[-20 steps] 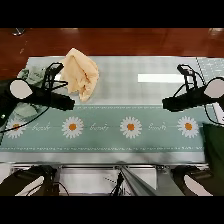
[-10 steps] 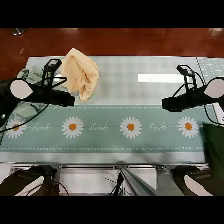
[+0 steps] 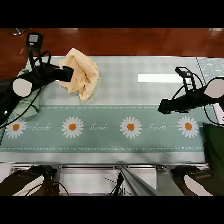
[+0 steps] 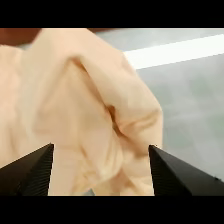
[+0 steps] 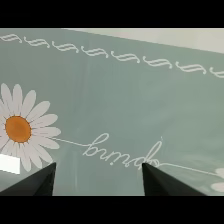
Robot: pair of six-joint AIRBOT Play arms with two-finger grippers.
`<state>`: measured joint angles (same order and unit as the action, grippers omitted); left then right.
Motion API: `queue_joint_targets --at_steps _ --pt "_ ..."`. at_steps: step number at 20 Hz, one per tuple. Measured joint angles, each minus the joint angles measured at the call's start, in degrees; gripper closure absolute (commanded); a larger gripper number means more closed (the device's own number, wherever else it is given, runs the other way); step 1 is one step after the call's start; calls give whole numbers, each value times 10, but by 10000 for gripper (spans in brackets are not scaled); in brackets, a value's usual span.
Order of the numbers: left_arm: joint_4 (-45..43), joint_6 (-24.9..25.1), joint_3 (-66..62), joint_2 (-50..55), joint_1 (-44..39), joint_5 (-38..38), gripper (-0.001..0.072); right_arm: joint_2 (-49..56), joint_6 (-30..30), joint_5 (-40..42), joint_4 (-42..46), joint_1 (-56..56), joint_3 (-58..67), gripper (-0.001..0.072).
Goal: Fold the shirts.
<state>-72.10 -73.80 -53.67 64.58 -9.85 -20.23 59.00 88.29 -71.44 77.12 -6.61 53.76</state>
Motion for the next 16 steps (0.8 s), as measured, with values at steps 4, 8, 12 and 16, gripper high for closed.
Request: queue_joint_targets --at_steps 4,8,12,16 --pt "-3 -2 -45 86 23 -23 8 0 3 -2 -2 0 0 86" --pt "12 -27 -91 166 30 -54 9 0 9 -4 -14 0 0 86" --pt "32 -35 -149 245 32 -117 8 0 11 -3 -38 0 0 86" --pt "45 -38 -206 308 32 -163 9 0 11 -2 -47 0 0 86"
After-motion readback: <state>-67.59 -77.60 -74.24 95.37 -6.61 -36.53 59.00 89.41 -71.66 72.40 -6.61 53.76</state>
